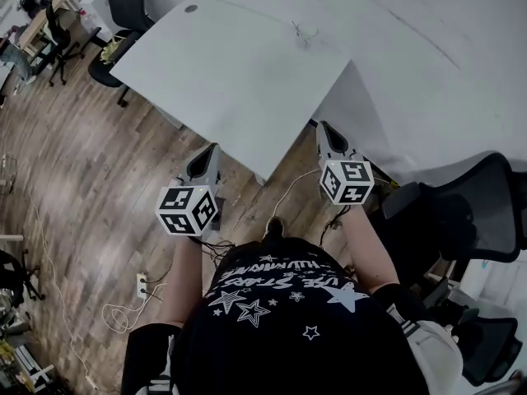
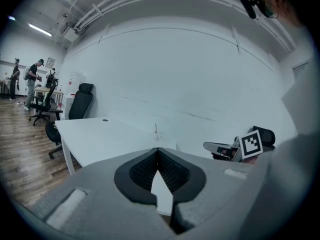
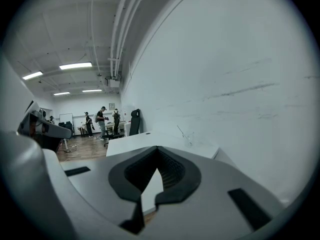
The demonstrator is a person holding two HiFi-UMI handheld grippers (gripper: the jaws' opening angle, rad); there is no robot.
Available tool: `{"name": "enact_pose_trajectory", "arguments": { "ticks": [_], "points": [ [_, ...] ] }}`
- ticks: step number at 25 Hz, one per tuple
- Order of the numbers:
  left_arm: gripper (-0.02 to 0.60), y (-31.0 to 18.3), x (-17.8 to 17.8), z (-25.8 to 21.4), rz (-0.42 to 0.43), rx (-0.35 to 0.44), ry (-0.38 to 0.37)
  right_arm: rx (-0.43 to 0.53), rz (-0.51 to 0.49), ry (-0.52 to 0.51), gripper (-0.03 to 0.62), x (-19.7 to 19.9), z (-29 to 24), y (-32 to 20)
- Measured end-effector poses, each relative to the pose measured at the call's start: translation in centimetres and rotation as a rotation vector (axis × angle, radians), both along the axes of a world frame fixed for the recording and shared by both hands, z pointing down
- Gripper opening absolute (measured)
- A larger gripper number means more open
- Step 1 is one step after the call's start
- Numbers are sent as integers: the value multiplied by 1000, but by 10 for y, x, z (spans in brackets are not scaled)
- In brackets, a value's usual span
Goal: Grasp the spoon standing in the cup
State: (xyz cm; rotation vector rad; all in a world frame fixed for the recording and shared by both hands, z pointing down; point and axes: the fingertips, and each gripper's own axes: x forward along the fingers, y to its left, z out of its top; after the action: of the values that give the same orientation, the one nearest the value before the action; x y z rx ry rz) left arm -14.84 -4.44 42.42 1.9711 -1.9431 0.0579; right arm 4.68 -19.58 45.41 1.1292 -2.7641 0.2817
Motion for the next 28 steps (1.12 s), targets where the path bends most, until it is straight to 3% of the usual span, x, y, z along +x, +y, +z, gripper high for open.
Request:
{"name": "enact_pose_trajectory", "arguments": {
  "ticks": [6,14,28],
  "points": [
    [8,-35,-12,-2,-31,8,-2,-7,-9,-3,9,-6,6,-38],
    [8,-51,-34,-2,-31,-2,3,-28,-9,15,9,-28,13,-51],
    [8,-168,-78,3,154,-15,11,-20,170,60,9,-35,14,-116]
  ]
}}
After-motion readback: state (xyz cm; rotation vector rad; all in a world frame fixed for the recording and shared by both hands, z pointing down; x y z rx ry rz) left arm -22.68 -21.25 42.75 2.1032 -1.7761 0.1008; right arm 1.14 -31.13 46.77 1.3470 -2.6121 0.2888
